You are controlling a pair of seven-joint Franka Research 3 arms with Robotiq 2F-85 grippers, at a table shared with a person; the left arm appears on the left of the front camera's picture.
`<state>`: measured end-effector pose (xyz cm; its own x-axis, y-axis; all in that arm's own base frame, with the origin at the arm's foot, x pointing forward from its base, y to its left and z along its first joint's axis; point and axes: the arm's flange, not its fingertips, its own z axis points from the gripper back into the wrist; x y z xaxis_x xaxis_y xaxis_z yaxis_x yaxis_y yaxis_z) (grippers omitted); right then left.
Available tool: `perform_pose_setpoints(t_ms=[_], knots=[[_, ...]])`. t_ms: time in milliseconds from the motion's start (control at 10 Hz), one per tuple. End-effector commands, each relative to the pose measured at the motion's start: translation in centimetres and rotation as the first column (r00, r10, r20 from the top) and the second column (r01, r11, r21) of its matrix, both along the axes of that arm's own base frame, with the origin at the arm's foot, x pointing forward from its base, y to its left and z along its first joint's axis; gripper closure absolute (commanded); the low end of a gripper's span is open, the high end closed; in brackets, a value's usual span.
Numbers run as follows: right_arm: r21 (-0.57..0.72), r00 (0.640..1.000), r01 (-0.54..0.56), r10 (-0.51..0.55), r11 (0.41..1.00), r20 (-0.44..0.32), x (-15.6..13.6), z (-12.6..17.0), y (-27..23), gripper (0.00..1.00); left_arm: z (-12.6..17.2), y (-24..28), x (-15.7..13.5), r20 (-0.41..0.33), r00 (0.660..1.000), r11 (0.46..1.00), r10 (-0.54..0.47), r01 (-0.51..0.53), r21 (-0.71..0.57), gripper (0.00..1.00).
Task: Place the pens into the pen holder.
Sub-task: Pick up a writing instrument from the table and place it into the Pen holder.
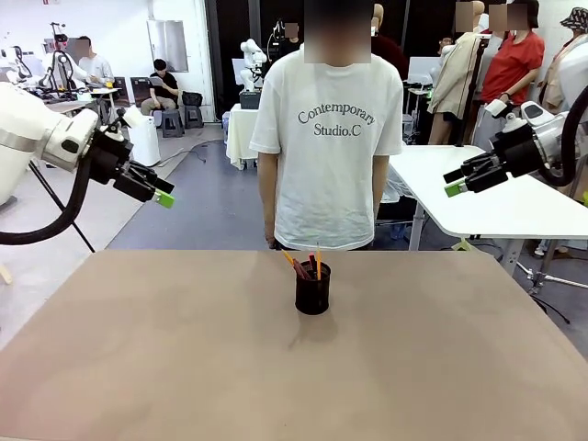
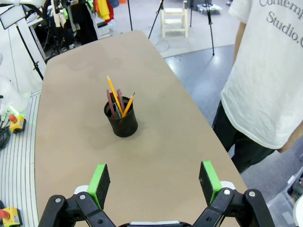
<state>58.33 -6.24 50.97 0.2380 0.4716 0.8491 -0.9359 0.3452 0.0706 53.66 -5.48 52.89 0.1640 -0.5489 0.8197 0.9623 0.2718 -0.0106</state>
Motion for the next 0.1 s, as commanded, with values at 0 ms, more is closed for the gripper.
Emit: perform_pose_setpoints(t_ms=[0], knots=[[-0.002, 1.000, 0.001, -0.001, 1.000, 0.004, 0.11, 0.24, 0.17, 0.00, 0.16, 0.15, -0.02, 0.004, 1.000, 1.000, 0.004, -0.004, 0.001, 0.00]])
